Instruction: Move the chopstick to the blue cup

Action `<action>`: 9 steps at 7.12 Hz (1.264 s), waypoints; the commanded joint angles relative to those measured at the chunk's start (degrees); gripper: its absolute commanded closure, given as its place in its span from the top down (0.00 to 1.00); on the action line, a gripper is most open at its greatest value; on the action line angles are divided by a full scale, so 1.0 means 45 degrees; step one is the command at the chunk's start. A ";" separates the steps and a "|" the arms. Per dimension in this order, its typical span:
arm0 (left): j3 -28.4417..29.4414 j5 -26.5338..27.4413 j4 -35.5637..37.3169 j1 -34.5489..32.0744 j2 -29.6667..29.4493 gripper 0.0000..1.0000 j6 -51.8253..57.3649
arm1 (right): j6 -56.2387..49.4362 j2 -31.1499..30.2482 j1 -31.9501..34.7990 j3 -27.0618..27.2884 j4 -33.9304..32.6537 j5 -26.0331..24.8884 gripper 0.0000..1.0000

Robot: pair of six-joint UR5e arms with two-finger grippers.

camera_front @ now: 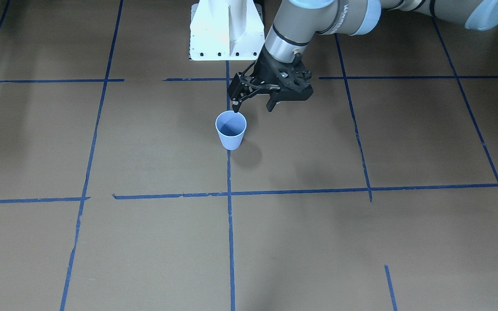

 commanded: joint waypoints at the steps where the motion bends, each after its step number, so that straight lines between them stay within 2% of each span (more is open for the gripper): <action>1: -0.0421 -0.0020 -0.1214 -0.0580 0.1053 1.00 0.0043 | 0.5409 0.2229 -0.1977 -0.0028 -0.0061 0.1754 0.00; 2: -0.0421 -0.0020 -0.1238 -0.0930 0.1134 1.00 0.0082 | 0.8610 0.3809 -0.2933 -0.0048 -0.0042 0.2322 0.00; 3: -0.0382 -0.0039 -0.1239 -0.1185 0.1155 1.00 0.0102 | 1.1871 0.5526 -0.4084 -0.0048 -0.0042 0.2405 0.00; 5: -0.0363 -0.0117 -0.1238 -0.1615 0.1484 1.00 0.0548 | 1.6940 0.8576 -0.6894 -0.0358 -0.0022 0.1998 0.00; 7: -0.0246 -0.0118 -0.1258 -0.1852 0.1797 1.00 0.1019 | 2.0151 1.0282 -0.9124 -0.0419 0.0017 0.1064 0.00; 8: -0.0245 -0.0118 -0.1258 -0.1871 0.1799 1.00 0.1155 | 2.0939 1.0831 -1.0236 -0.0555 0.0056 0.0266 0.00; 9: -0.0245 -0.0118 -0.1258 -0.1832 0.1799 1.00 0.1137 | 2.1101 1.1610 -1.1137 -0.1194 0.0114 -0.0690 0.00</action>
